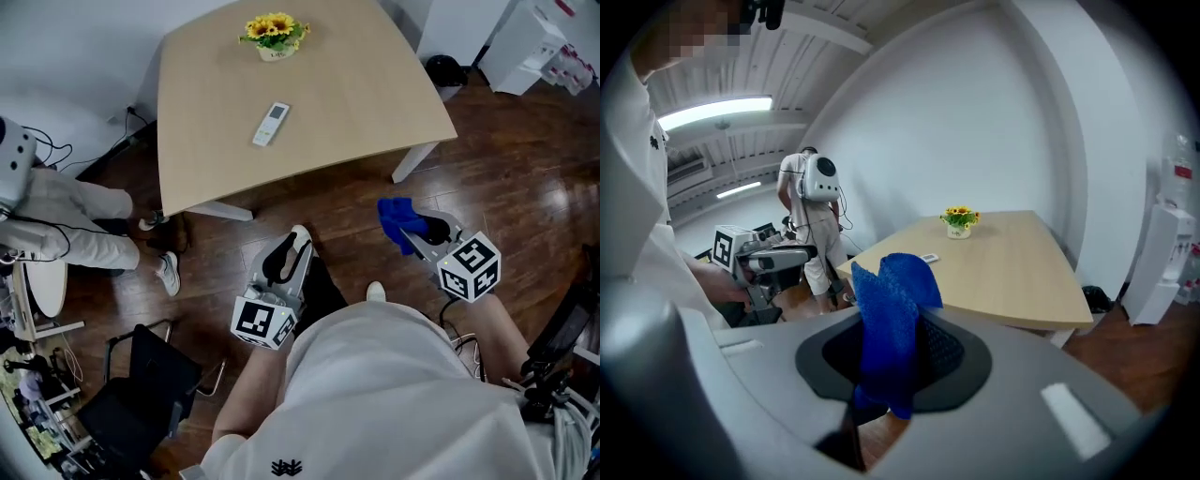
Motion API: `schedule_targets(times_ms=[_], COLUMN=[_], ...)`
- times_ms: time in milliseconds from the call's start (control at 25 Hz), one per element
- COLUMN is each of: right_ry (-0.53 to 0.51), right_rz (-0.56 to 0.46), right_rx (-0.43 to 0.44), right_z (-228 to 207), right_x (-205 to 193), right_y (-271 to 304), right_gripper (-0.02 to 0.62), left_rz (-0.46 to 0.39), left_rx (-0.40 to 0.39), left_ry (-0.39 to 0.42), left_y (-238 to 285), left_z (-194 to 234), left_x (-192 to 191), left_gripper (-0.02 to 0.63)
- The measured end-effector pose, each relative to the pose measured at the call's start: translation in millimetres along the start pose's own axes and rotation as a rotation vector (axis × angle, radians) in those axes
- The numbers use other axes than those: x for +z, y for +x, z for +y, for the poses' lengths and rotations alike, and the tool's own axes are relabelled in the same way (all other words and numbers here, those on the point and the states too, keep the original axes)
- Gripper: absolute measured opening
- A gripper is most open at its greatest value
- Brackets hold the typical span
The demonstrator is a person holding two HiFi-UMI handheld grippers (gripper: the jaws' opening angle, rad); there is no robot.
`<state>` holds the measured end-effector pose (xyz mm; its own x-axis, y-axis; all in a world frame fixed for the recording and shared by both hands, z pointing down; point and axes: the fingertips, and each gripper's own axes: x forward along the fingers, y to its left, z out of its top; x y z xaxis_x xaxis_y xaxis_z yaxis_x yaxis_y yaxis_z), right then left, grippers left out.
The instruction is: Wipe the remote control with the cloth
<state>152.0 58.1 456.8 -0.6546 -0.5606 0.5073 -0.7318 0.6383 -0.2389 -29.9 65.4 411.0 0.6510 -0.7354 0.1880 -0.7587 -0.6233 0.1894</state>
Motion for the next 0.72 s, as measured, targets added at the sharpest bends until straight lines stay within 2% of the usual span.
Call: schedule_targets(times_ms=[80, 160, 280, 440, 560, 640, 720], right_ry=[0.005, 0.007, 0.008, 0.023, 0.02, 0.012, 0.003], right_rz=[-0.005, -0.017, -0.048, -0.05, -0.061, -0.079, -0.093], right_rx=[0.029, 0.047, 0.033, -0.015, -0.032, -0.037, -0.055], right_z=[8, 18, 34, 39, 53, 77, 103], right_x=[-19, -34, -54, -64, -61, -59, -60], right_y=[-25, -47, -80, -96, -96, -93, -93], right_gripper=[0.087, 0.087, 0.087, 0.087, 0.087, 0.087, 0.087], left_rz=[0.025, 0.049, 0.068, 0.051, 0.059, 0.065, 0.053], left_rx=[0.009, -0.014, -0.039, -0.063, -0.076, -0.081, -0.107], left_ry=[-0.005, 0.016, 0.03, -0.006, 0.044, 0.086, 0.092], left_y=[-16, -31, -54, -62, -76, -102, -129], left_z=[-40, -72, -97, -99, -97, -95, -95], left_x=[-4, -13, -24, -18, -8, -6, -7], left_gripper=[0.13, 0.13, 0.13, 0.13, 0.13, 0.13, 0.13])
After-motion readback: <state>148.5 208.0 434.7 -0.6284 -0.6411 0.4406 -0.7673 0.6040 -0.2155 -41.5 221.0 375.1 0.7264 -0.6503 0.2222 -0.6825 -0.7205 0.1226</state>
